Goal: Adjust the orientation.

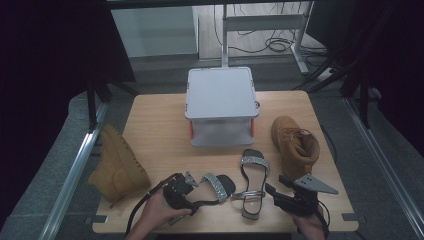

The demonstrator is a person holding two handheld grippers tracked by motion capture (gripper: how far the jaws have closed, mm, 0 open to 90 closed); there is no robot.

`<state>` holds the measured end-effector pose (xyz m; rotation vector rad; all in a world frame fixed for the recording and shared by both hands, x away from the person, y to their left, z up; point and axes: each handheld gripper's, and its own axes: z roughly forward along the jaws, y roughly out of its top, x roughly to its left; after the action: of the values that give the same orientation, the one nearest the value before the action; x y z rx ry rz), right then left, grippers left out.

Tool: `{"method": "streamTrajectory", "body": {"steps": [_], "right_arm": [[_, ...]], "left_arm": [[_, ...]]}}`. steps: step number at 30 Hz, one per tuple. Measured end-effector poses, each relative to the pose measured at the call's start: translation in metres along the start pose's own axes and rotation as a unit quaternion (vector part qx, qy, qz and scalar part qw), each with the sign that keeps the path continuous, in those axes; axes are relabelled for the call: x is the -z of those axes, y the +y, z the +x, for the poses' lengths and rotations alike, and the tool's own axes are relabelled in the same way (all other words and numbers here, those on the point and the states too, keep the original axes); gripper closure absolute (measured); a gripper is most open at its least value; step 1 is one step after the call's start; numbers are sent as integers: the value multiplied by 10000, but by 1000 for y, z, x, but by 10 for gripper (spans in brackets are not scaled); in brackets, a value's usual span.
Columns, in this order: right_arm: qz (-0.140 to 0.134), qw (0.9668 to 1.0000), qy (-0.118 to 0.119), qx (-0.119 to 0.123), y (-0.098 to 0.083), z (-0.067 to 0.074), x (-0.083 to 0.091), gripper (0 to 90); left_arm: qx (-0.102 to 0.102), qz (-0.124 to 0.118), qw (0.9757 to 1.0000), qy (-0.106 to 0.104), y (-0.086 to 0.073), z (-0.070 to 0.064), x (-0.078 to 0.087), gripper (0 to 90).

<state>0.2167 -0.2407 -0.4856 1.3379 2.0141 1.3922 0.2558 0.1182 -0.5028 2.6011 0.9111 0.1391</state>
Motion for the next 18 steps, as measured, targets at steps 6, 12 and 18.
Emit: {"method": "streamTrajectory", "body": {"steps": [6,12,18], "right_arm": [[-5,10000,-26,-11,0,-1,0,379],[9,10000,-38,-19,-1,-1,0,379],[22,10000,-64,-53,-1,-3,1,380]], "left_arm": [[58,23,10000,-25,0,0,-1,399],[122,-20,9998,138,-4,-1,5,421],[379,-119,9989,229,-13,11,22,423]]}}
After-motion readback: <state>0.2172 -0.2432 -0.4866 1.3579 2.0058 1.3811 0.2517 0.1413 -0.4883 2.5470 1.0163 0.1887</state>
